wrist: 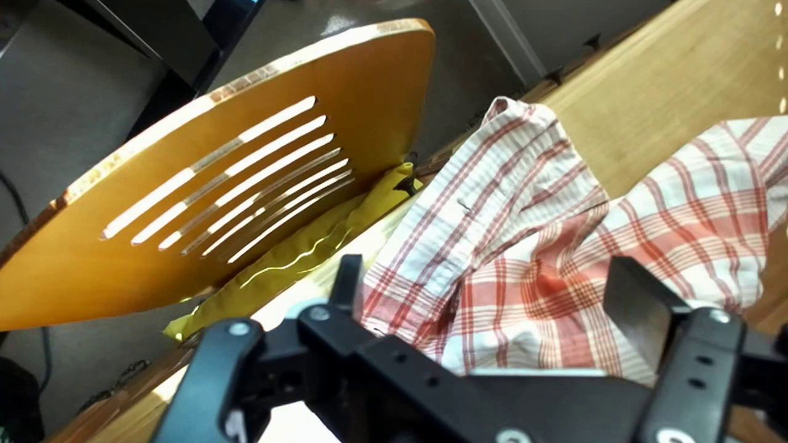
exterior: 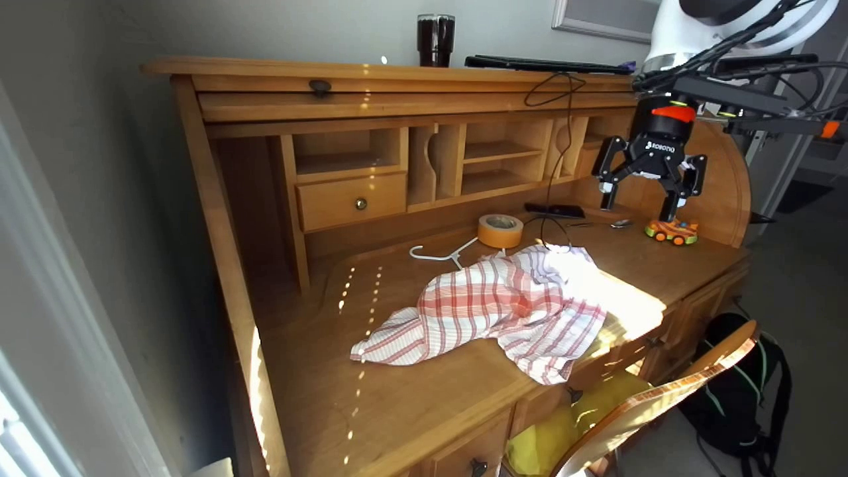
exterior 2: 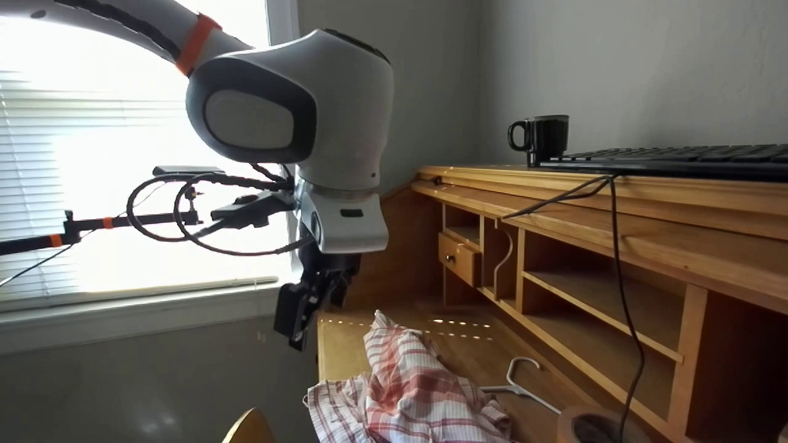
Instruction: Put the towel on the back rest of the chair.
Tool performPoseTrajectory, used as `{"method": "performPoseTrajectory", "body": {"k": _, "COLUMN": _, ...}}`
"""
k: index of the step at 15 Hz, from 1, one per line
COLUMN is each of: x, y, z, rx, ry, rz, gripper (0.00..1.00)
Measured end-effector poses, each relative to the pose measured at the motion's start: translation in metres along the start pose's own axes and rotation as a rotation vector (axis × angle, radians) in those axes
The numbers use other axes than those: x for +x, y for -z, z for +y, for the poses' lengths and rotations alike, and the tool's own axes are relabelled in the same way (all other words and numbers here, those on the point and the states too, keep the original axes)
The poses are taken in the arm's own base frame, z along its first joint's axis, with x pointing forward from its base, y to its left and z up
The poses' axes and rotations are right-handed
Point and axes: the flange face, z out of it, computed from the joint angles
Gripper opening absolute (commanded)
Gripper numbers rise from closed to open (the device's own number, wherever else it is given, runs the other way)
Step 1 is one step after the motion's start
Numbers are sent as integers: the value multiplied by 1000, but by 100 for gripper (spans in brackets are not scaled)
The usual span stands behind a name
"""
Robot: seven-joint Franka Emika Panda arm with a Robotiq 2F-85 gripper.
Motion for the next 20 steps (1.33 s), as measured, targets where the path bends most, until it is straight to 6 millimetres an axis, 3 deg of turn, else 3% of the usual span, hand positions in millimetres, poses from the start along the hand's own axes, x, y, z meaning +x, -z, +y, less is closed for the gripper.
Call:
{"method": "performPoseTrajectory", "body": {"k": 10, "x": 17, "y": -16, "z": 9, "rx": 39, "ry": -72, "rz": -5, "gripper": 100}}
{"method": "performPoseTrajectory", "body": {"k": 16, "x": 75, "y": -67, "z": 59, "rx": 263, "ry": -238, "rz": 93, "gripper": 100}}
{"method": "performPoseTrajectory", "body": {"k": 20, "x": 105, "y": -102, "z": 86, "rx": 262, "ry": -252, "rz": 196, "gripper": 100}}
